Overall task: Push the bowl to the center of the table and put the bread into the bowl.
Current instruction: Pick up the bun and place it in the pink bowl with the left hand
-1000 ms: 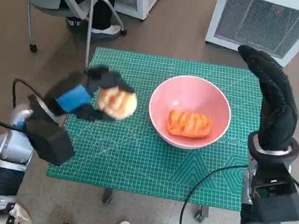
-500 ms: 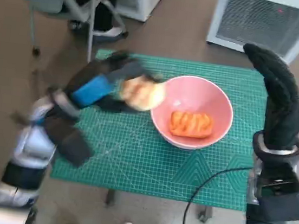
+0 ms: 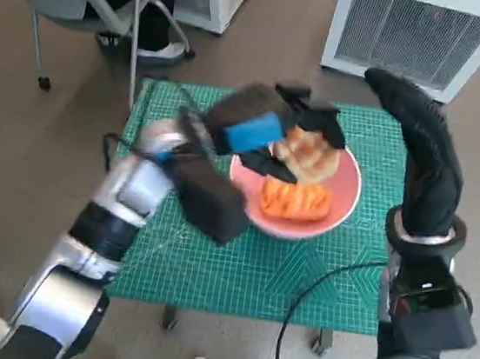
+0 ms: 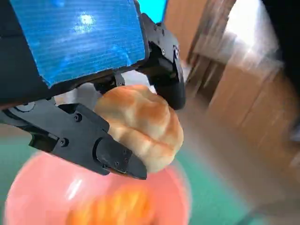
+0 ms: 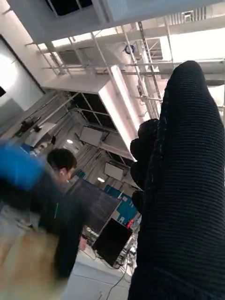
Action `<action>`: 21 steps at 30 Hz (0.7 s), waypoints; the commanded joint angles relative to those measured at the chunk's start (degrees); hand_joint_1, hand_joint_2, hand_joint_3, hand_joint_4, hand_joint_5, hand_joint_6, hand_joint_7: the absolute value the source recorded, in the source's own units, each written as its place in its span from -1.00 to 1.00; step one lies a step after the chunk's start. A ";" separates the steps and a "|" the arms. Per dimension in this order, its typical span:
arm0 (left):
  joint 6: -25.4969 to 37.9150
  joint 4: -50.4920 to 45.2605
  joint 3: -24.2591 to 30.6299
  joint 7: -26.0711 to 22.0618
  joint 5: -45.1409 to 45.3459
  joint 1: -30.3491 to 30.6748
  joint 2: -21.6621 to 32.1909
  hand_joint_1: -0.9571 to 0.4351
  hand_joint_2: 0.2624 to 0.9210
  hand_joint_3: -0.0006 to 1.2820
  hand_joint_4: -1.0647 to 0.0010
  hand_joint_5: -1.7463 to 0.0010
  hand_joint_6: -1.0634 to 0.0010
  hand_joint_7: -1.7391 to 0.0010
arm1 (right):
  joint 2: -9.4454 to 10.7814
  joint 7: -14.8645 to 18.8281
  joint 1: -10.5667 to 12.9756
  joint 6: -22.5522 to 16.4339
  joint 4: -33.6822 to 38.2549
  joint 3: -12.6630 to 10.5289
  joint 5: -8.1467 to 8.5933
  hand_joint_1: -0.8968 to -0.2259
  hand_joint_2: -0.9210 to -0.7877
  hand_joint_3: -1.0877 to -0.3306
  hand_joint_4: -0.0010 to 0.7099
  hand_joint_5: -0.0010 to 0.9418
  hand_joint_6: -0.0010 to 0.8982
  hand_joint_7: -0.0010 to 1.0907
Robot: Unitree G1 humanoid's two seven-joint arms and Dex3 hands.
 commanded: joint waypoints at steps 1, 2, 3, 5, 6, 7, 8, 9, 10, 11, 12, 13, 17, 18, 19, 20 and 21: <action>1.27 3.88 -1.83 -2.72 1.26 -2.48 -0.67 0.23 0.98 -0.89 0.45 0.82 0.37 0.74 | -0.64 -0.26 1.11 0.66 0.07 -0.39 0.12 -0.01 -1.00 -0.13 -0.17 -1.00 -1.00 0.33; 0.97 4.29 -2.02 -2.49 1.59 -2.50 -0.75 0.20 0.98 -0.91 0.51 0.88 0.39 0.81 | -0.68 -0.22 1.11 0.74 0.05 -0.44 0.20 -0.01 -1.00 -0.13 -0.17 -1.00 -1.00 0.33; 0.72 4.65 -2.14 -2.32 1.80 -2.54 -0.79 0.17 0.98 -0.93 0.56 0.92 0.40 0.85 | -0.69 -0.20 1.09 0.80 0.05 -0.47 0.22 -0.01 -1.00 -0.13 -0.17 -1.00 -1.00 0.33; 0.36 5.21 -2.43 -1.43 2.47 -2.33 -0.96 0.12 0.99 -0.94 0.63 0.96 0.41 0.90 | -0.72 -0.21 1.29 1.06 -0.33 -0.56 0.23 -0.01 -1.00 -0.13 -0.17 -1.00 -1.00 0.33; 0.09 5.60 -2.54 -0.91 2.72 -2.19 -1.06 0.10 0.99 -0.95 0.66 0.97 0.42 0.92 | -0.75 -0.24 1.41 1.24 -0.56 -0.62 0.22 -0.01 -1.00 -0.13 -0.17 -1.00 -1.00 0.33; -0.13 5.92 -2.62 -0.56 2.87 -2.13 -1.12 0.09 0.99 -0.95 0.67 0.98 0.42 0.92 | -0.77 -0.26 1.46 1.38 -0.70 -0.66 0.20 -0.01 -1.00 -0.13 -0.17 -1.00 -1.00 0.33; -0.29 6.14 -2.67 -0.17 2.98 -1.99 -1.16 0.07 1.00 -0.96 0.69 0.99 0.42 0.93 | -0.81 -0.30 1.55 1.55 -0.89 -0.71 0.17 -0.01 -1.00 -0.13 -0.17 -1.00 -1.00 0.33; -0.41 6.31 -2.71 0.10 3.05 -1.91 -1.18 0.06 1.00 -0.96 0.70 0.99 0.43 0.94 | -0.83 -0.33 1.60 1.69 -1.01 -0.74 0.14 -0.01 -1.00 -0.13 -0.17 -1.00 -1.00 0.33; -0.58 6.30 -2.62 0.40 2.99 -1.69 -1.09 0.05 1.00 -0.96 0.71 0.99 0.43 0.95 | -0.88 -0.36 1.71 1.81 -1.19 -0.80 0.10 0.00 -1.00 -0.13 -0.17 -1.00 -1.00 0.33; -0.73 6.32 -2.55 0.63 2.95 -1.56 -1.03 0.04 1.00 -0.96 0.72 1.00 0.43 0.95 | -0.92 -0.38 1.79 1.91 -1.33 -0.84 0.07 0.01 -1.00 -0.13 -0.17 -1.00 -1.00 0.33; -0.77 6.26 -2.41 0.84 2.91 -1.50 -0.93 0.03 1.00 -0.96 0.72 1.00 0.43 0.95 | -1.00 -0.36 1.88 1.98 -1.42 -0.92 0.08 0.02 -1.00 -0.13 -0.17 -1.00 -1.00 0.33; -0.81 6.27 -2.31 1.01 2.89 -1.48 -0.87 0.03 1.00 -0.96 0.73 1.00 0.43 0.95 | -1.05 -0.34 1.94 2.05 -1.49 -0.97 0.09 0.02 -1.00 -0.14 -0.17 -1.00 -1.00 0.33; -1.92 5.90 -1.40 1.71 2.20 -1.51 -0.25 0.00 1.00 -0.97 0.74 1.00 0.44 0.96 | -1.25 -0.38 2.38 2.47 -2.31 -1.12 0.02 0.01 -1.00 -0.13 -0.17 -1.00 -1.00 0.32; -2.55 5.77 -0.93 1.93 1.72 -1.47 -0.07 -0.01 1.00 -0.97 0.74 1.00 0.44 0.96 | -1.27 -0.38 2.51 2.64 -2.62 -1.13 0.06 0.00 -1.00 -0.13 -0.17 -1.00 -1.00 0.32; -3.01 5.77 -0.60 2.09 1.40 -1.48 0.02 -0.01 1.00 -0.97 0.74 1.00 0.44 0.96 | -1.28 -0.38 2.56 2.76 -2.79 -1.15 0.10 -0.01 -1.00 -0.13 -0.17 -1.00 -1.00 0.32; -3.57 5.75 0.00 2.13 0.75 -1.44 0.14 -0.02 1.00 -0.97 0.74 1.00 0.44 0.97 | -1.30 -0.38 2.57 2.87 -2.89 -1.16 0.11 -0.01 -1.00 -0.13 -0.17 -1.00 -1.00 0.32; -3.99 5.81 0.44 2.15 0.32 -1.44 0.20 -0.02 1.00 -0.97 0.74 1.00 0.43 0.97 | -1.31 -0.39 2.55 2.95 -2.93 -1.16 0.12 -0.03 -1.00 -0.12 -0.17 -1.00 -1.00 0.32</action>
